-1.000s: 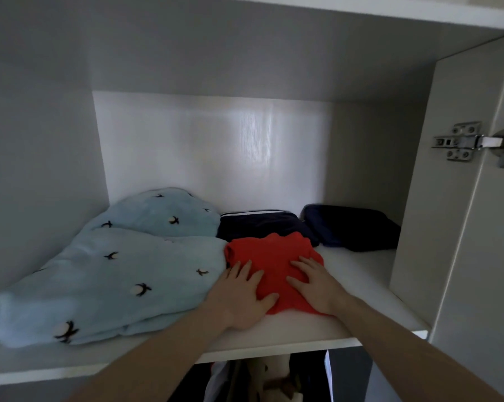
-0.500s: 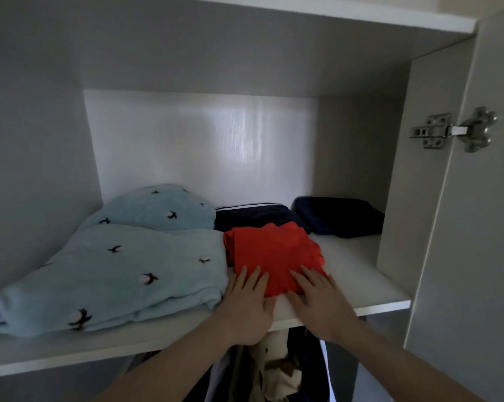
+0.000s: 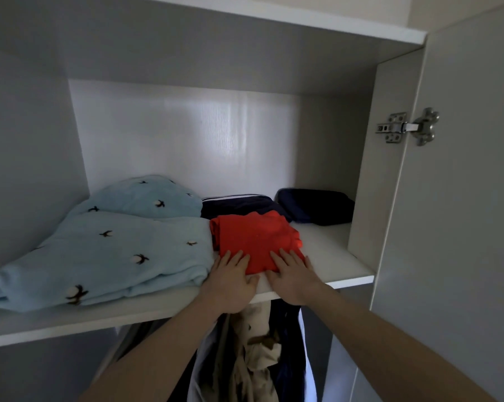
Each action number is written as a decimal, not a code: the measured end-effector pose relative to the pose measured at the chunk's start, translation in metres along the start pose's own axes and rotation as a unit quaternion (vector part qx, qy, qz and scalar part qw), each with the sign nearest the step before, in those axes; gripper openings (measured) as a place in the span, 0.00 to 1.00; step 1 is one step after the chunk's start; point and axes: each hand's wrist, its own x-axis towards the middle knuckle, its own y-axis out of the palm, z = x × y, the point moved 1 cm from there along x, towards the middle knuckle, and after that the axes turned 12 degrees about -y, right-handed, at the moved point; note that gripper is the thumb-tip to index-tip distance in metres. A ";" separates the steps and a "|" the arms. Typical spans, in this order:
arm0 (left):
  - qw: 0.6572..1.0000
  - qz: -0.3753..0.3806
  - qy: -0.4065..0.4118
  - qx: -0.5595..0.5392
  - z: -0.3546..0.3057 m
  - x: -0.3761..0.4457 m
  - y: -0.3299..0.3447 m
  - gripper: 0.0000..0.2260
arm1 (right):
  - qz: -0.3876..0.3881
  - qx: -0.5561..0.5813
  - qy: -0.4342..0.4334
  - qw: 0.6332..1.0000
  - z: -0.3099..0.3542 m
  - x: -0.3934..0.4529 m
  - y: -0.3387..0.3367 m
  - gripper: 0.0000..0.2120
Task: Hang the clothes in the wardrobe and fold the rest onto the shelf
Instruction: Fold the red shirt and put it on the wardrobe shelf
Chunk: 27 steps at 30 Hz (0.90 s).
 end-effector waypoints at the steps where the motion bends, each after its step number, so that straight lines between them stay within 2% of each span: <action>1: 1.000 -0.021 0.001 0.012 0.000 -0.004 -0.002 0.32 | -0.013 -0.006 0.005 1.000 0.002 -0.003 0.001 0.32; 4: 0.997 -0.073 0.011 0.034 -0.004 -0.026 -0.006 0.37 | -0.054 -0.017 0.017 0.998 0.010 -0.023 0.004 0.34; 7: 0.994 -0.097 0.023 0.036 -0.001 -0.054 0.006 0.33 | -0.063 -0.012 -0.003 0.998 0.013 -0.057 0.014 0.41; 10: 0.991 -0.111 0.032 0.060 0.004 -0.085 0.018 0.32 | -0.045 0.000 -0.044 0.998 0.011 -0.099 0.021 0.35; 12: 0.995 -0.090 0.023 0.045 0.001 -0.116 0.022 0.37 | -0.031 0.068 -0.064 0.995 0.017 -0.135 0.013 0.35; 15: 0.994 -0.055 0.019 -0.093 -0.006 -0.188 0.024 0.36 | -0.044 0.229 -0.125 0.964 0.037 -0.197 0.001 0.31; 18: 0.988 -0.053 0.019 -0.145 -0.002 -0.287 0.029 0.34 | -0.044 0.290 -0.181 0.939 0.047 -0.265 0.009 0.28; 22: 0.984 -0.061 -0.081 -0.146 0.026 -0.419 0.043 0.30 | 0.006 0.347 -0.220 0.912 0.058 -0.338 0.039 0.29; 25: 0.964 -0.095 -0.201 -0.148 0.047 -0.512 0.046 0.28 | 0.000 0.419 -0.209 0.884 0.085 -0.384 0.061 0.25; 27: 0.941 -0.138 -0.268 -0.153 0.058 -0.569 0.041 0.29 | -0.026 0.492 -0.189 0.849 0.102 -0.411 0.085 0.24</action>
